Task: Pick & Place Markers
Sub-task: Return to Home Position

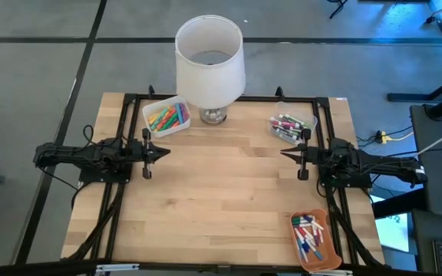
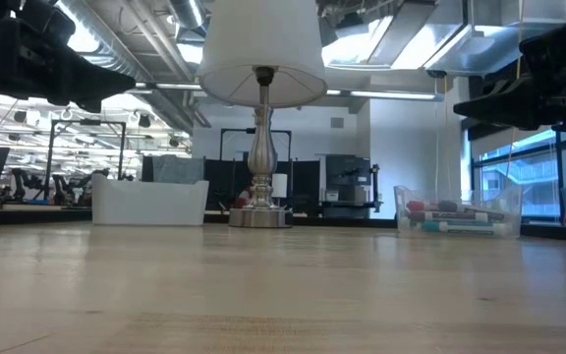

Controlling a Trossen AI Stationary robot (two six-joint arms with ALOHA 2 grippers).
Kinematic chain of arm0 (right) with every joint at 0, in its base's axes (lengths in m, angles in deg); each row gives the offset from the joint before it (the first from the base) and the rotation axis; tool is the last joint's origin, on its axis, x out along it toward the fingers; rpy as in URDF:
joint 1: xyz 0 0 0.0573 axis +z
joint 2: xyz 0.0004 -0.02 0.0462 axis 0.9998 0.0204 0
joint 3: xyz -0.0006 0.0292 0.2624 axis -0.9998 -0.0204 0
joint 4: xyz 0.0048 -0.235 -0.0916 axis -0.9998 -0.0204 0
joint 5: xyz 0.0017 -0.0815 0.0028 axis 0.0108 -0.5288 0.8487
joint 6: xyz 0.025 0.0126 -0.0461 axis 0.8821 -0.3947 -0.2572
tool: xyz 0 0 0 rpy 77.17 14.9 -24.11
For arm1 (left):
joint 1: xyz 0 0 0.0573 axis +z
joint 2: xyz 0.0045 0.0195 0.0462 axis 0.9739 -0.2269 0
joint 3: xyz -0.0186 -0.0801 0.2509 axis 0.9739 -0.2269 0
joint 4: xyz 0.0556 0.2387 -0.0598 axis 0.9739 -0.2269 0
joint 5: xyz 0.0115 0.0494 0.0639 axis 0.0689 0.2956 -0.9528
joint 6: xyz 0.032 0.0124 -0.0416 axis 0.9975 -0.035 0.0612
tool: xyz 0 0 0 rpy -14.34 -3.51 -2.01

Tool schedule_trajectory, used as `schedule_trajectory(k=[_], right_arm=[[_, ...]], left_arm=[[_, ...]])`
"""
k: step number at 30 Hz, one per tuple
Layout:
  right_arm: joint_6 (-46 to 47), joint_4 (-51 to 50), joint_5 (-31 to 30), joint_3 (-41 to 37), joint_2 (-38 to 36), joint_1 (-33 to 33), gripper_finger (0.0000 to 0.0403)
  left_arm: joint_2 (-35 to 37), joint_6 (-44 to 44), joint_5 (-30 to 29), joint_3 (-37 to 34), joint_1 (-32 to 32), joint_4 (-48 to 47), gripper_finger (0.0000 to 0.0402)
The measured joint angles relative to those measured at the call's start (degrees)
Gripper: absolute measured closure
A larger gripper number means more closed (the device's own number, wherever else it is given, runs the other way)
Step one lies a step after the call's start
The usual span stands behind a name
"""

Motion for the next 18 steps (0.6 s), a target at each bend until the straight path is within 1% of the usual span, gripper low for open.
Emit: schedule_trajectory(k=[18], right_arm=[[0.0,0.0,0.0,0.0,0.0,0.0,0.037]], left_arm=[[0.0,0.0,0.0,0.0,0.0,0.0,0.0391]])
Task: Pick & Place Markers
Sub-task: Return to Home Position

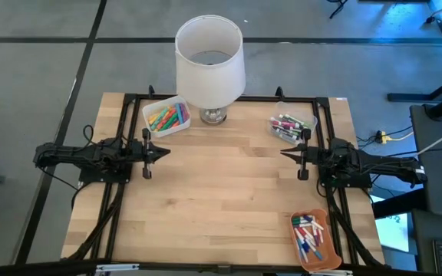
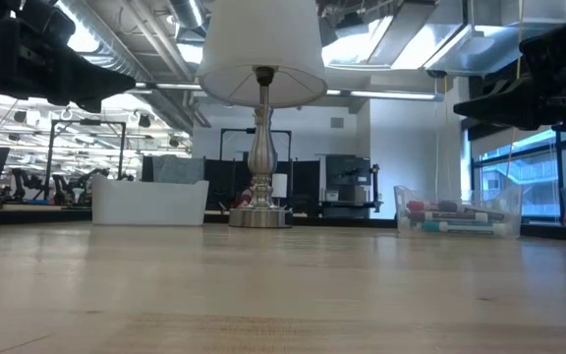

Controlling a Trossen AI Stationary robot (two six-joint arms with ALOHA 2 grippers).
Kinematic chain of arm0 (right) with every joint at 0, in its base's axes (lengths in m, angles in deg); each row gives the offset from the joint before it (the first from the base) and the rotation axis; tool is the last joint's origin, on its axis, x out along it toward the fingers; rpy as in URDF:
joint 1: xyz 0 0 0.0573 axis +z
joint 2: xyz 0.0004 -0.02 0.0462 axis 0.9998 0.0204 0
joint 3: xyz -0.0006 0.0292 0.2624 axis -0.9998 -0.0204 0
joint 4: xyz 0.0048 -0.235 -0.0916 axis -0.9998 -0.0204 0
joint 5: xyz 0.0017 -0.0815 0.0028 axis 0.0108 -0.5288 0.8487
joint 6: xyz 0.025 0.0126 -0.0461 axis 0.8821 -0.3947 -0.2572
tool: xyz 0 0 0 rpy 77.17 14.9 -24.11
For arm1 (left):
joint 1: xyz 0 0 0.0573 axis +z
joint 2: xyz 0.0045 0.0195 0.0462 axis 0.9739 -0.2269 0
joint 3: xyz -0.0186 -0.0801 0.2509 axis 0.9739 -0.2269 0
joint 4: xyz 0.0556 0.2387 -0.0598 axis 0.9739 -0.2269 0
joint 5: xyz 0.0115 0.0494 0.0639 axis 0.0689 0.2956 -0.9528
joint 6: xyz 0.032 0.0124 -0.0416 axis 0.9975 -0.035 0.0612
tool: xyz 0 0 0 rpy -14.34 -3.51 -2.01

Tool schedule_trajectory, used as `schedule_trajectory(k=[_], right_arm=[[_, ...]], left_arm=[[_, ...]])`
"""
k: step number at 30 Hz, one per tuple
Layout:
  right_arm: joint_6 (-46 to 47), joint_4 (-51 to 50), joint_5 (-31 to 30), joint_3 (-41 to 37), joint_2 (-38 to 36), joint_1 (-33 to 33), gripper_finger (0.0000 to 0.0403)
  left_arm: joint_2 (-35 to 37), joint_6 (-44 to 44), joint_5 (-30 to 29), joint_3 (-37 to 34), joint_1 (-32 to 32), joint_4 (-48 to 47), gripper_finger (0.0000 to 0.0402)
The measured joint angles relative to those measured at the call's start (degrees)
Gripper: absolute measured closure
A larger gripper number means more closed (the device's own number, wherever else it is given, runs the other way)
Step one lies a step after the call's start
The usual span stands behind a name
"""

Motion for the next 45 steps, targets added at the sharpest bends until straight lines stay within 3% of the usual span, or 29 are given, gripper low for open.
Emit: schedule_trajectory(k=[45], right_arm=[[0.0,0.0,0.0,0.0,0.0,0.0,0.037]], left_arm=[[0.0,0.0,0.0,0.0,0.0,0.0,0.0394]])
